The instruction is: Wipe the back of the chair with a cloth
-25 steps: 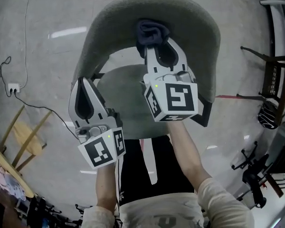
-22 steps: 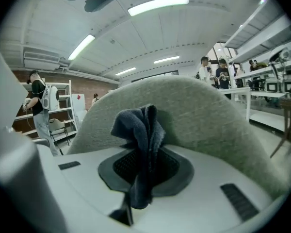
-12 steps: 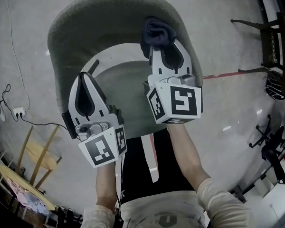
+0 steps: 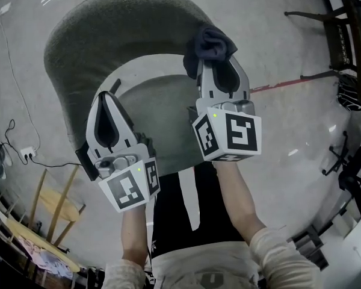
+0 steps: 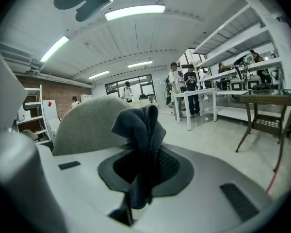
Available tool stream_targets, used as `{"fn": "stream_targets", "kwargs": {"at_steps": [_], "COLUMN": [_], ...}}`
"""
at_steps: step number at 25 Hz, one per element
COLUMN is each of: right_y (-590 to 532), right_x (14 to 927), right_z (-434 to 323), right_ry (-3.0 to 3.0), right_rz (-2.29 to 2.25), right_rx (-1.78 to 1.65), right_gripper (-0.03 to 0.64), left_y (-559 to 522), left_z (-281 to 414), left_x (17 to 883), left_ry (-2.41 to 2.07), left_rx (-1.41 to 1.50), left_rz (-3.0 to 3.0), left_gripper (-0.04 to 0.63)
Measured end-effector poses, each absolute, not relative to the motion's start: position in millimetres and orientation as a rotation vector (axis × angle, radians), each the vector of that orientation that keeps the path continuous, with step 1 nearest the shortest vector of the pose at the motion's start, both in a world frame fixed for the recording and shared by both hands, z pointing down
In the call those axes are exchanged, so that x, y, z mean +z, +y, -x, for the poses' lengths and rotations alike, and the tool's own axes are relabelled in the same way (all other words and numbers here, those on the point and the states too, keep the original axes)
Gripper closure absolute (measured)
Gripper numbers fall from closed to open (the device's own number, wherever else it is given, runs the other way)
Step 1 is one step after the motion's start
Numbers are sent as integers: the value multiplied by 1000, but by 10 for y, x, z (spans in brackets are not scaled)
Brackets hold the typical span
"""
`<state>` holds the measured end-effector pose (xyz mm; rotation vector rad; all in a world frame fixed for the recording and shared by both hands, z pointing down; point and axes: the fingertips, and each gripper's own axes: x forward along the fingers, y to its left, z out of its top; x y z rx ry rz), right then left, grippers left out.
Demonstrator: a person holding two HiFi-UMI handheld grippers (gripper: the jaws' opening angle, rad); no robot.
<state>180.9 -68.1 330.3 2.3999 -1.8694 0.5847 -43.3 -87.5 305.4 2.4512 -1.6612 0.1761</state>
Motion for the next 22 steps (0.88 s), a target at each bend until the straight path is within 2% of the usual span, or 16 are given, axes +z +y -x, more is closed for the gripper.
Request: {"fn": "stream_targets", "kwargs": {"at_steps": [11, 17, 22], "right_y": [-680, -853, -899], "right_x": [3282, 3220, 3294], "right_z": [-1720, -889, 29], "right_ry": [-1920, -2253, -2553], "right_rz": [-2330, -2035, -1662], "right_rx": [527, 435, 498], "right_gripper": [558, 558, 558], "left_y": [-812, -682, -522], "left_z": [638, 1019, 1347], "left_x": [3060, 3062, 3193], "left_ry": [-1781, -1920, -2033], "left_rx": [138, 100, 134], "left_rz": [-2388, -2295, -2174], "left_gripper": [580, 580, 580]}}
